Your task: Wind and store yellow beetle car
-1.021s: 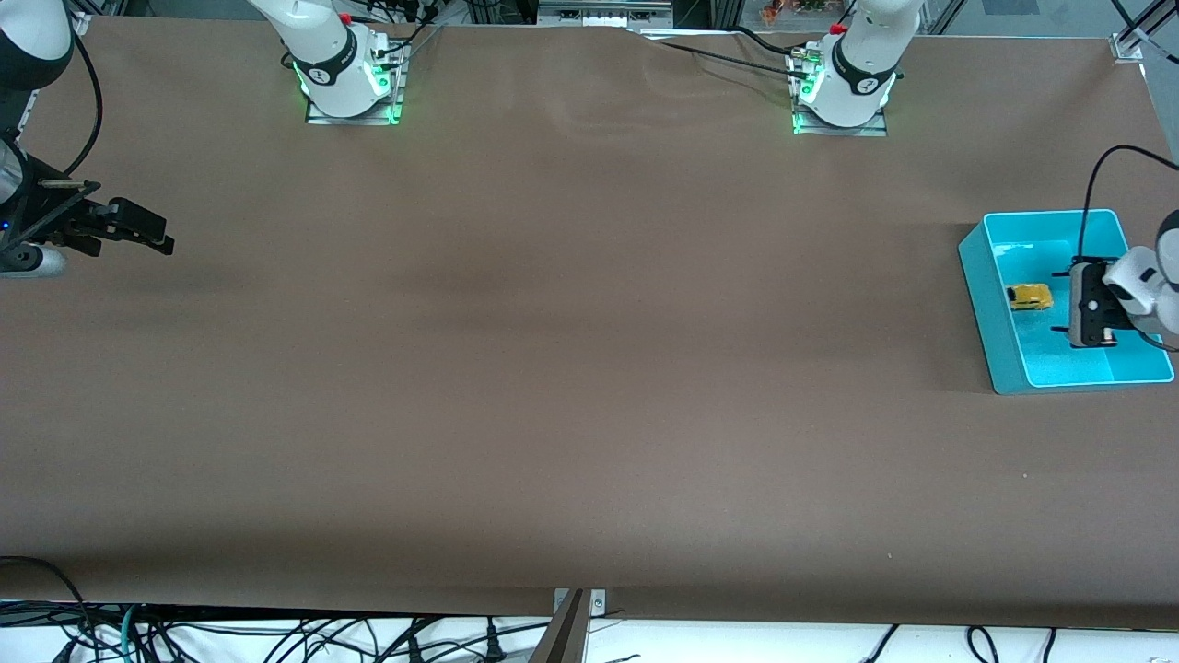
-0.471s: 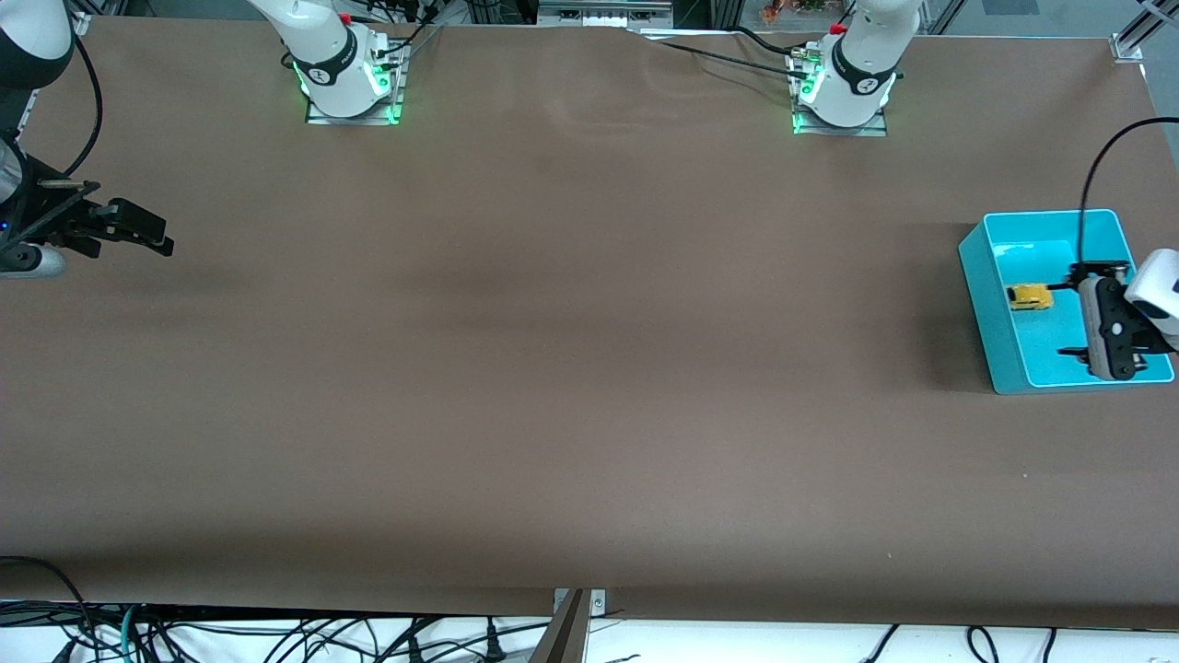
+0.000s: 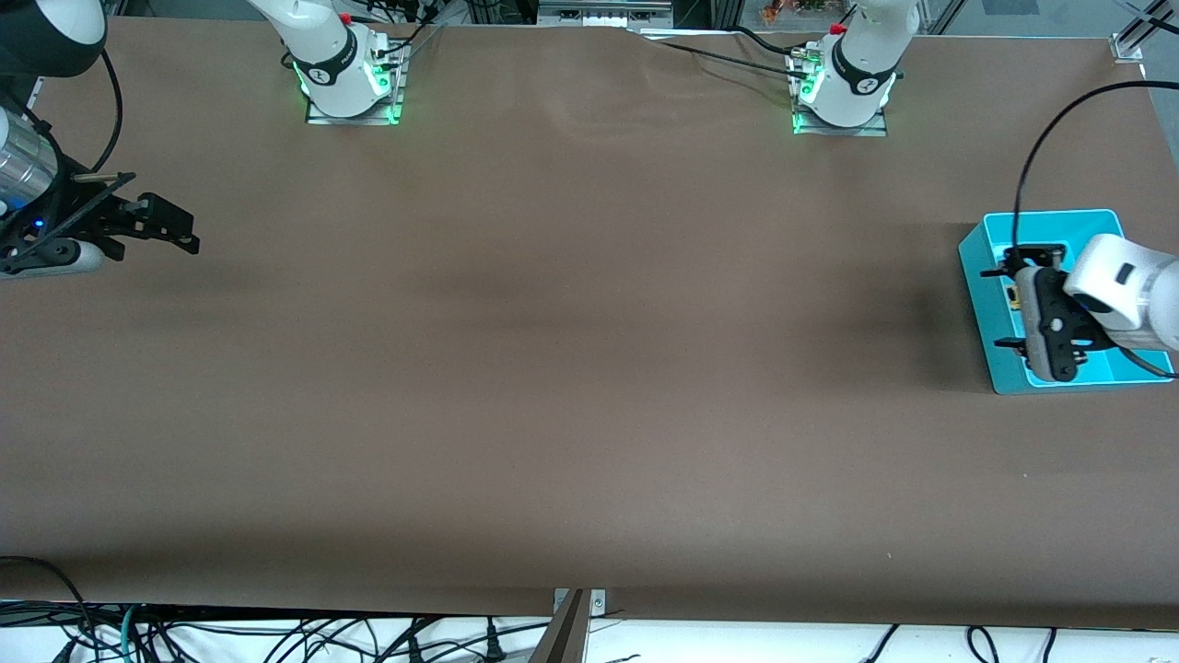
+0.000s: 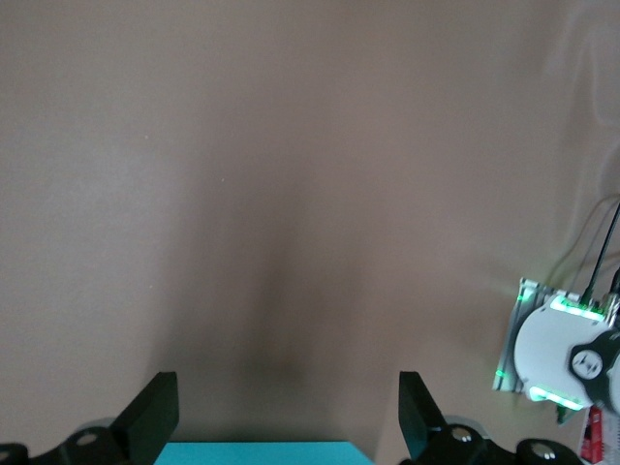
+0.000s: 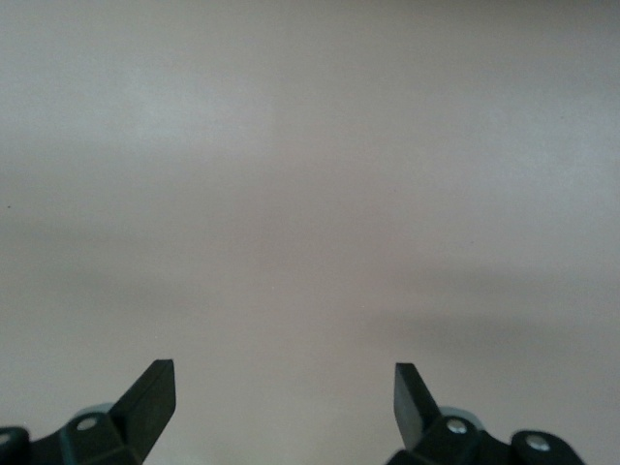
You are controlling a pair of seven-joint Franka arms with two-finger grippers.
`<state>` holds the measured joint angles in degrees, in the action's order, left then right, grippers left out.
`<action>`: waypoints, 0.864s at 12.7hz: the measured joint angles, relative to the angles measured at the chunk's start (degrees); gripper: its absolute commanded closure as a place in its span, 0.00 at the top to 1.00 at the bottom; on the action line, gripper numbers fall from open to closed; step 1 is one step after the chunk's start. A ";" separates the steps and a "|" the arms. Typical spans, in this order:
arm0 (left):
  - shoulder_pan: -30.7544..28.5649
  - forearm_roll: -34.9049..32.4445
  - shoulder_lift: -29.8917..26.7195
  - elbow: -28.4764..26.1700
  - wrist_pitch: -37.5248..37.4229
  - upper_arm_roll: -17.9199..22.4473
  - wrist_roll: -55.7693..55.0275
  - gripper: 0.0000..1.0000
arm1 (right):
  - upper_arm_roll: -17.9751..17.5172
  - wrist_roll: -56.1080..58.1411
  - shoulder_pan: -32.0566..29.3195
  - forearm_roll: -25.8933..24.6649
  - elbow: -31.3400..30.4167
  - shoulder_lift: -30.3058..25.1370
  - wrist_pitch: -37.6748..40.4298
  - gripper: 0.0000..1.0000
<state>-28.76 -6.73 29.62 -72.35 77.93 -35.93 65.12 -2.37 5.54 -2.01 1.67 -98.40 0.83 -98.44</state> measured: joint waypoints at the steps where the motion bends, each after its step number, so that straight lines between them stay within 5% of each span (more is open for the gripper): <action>1: 1.15 0.70 -0.38 0.71 -0.33 0.01 -4.96 1.00 | 0.01 0.00 -0.02 0.00 0.13 -0.01 0.02 1.00; 4: 3.86 5.60 -4.12 0.89 0.57 3.98 -21.54 1.00 | 0.09 0.01 -0.07 0.00 0.19 0.00 0.10 1.00; 7: 13.31 7.26 -10.34 -2.36 3.62 16.94 -29.80 1.00 | 0.11 0.01 -0.08 0.00 0.19 0.00 0.47 1.00; 11: 24.10 10.30 -23.84 -21.01 16.47 32.63 -53.32 1.00 | 0.11 0.01 -0.08 0.00 0.20 0.00 1.56 1.00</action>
<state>-4.66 3.57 5.79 -93.36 94.39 -3.30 11.81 -2.26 5.55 -2.09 1.67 -98.20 0.84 -96.88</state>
